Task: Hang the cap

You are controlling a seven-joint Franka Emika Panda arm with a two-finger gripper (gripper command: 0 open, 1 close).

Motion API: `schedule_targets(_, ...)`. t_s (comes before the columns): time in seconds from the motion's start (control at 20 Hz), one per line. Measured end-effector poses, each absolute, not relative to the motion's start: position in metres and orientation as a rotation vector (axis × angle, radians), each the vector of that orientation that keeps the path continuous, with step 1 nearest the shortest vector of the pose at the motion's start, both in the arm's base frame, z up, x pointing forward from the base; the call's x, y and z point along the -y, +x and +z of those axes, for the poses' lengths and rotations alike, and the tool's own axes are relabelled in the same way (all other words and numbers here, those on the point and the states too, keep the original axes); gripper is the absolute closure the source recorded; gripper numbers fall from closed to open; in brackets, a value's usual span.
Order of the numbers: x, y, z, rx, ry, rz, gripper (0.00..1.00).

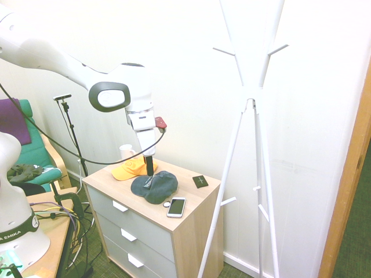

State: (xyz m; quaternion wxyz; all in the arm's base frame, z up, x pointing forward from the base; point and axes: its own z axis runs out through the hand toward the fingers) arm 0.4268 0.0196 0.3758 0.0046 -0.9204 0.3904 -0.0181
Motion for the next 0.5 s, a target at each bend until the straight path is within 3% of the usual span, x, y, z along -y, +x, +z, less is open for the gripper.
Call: schedule_targets(0.5,-0.082,0.44,0.338,-1.152,-2.914,-0.085,0.0)
